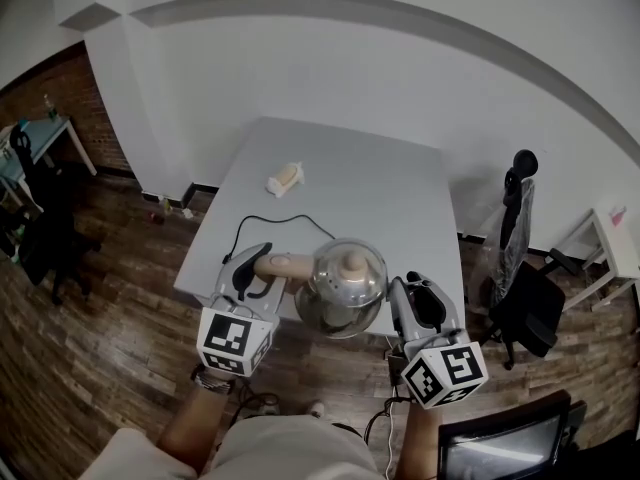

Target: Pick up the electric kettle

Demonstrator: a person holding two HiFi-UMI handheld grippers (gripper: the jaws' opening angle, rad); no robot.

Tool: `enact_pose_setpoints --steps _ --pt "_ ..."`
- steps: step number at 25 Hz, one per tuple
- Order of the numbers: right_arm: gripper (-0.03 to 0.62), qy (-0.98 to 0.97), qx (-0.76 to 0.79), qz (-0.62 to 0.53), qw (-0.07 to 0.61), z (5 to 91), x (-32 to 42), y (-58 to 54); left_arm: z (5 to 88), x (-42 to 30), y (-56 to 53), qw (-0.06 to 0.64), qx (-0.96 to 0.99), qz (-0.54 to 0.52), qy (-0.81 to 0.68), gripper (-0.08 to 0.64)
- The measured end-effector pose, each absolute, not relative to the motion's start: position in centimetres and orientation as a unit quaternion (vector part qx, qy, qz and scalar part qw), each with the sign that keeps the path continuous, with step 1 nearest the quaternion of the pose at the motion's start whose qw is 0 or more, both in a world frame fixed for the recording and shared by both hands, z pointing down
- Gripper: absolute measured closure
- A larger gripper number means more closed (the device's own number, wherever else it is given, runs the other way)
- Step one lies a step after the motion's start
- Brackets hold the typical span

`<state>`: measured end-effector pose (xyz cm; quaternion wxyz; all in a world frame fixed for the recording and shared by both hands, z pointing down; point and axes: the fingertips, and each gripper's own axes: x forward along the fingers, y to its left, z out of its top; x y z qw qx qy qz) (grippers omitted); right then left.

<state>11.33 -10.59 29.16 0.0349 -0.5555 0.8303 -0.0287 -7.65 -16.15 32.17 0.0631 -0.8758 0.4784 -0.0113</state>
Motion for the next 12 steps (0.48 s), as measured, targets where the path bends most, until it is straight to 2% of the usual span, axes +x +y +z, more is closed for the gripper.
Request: enact_pose_setpoints --steps 12 --pt "0.482 0.821 -0.570 -0.010 0.044 26.8 9.8 -8.8 30.0 -8.9 -15.3 0.073 -0.886 0.010 0.458 0.423"
